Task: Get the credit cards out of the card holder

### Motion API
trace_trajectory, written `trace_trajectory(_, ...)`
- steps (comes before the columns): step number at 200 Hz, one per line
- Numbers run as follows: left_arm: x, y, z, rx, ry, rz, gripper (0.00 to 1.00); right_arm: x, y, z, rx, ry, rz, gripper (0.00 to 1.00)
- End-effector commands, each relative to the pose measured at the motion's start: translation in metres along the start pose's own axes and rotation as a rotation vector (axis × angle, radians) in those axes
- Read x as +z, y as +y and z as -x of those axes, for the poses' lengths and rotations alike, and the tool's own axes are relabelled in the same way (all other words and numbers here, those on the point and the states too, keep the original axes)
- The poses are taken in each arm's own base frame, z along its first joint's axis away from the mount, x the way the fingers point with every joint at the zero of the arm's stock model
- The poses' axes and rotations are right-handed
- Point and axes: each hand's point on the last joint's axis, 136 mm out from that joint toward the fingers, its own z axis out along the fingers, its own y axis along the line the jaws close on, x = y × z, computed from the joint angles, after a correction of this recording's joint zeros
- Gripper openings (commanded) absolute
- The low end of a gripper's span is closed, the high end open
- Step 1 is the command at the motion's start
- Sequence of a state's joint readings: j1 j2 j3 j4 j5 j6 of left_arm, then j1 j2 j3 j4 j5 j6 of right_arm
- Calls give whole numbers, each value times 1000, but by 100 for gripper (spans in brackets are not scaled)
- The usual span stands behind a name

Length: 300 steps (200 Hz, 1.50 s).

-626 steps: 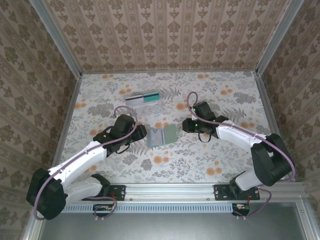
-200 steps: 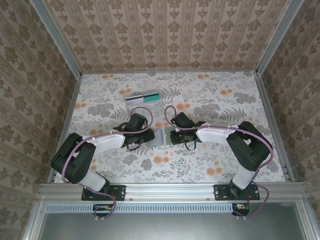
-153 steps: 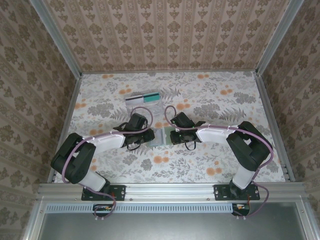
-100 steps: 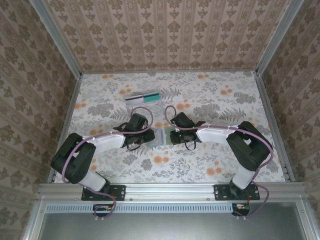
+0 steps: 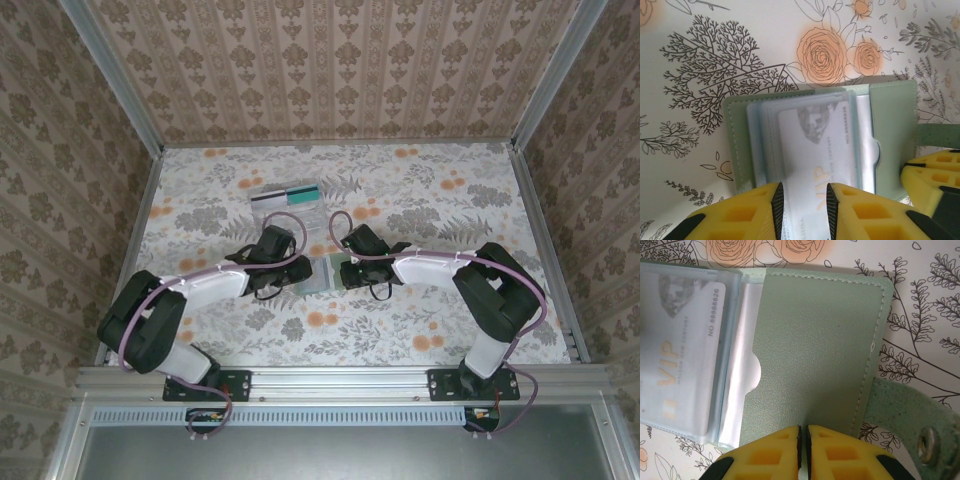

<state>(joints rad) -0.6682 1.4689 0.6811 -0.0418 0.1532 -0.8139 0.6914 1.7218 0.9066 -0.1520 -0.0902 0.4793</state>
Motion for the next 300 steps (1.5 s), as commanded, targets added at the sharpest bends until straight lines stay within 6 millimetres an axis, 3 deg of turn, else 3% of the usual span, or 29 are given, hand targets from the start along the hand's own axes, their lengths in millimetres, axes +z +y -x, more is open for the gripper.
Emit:
trace_trajectory(1,-8,-9,8,30,-22,-7,32,-3,8,3,10,-14,31,15)
trace_trajectory(66,-2,-9,6,29,-3,-3,32,-27,20,35,-32,-61,31,19)
trace_trajectory(128,-1,-7,3,23,8,1,32,-26,0,52,-52,-56,-49,23)
trace_trajectory(166,1,-7,2,23,16,3,32,-14,-17,38,-35,-21,-66,25)
trace_trajectory(242,6,-5,-2,23,33,8,31,4,-9,3,15,14,-26,25)
trace_trajectory(300,13,-5,-4,21,47,5,31,4,-2,4,15,8,-16,24)
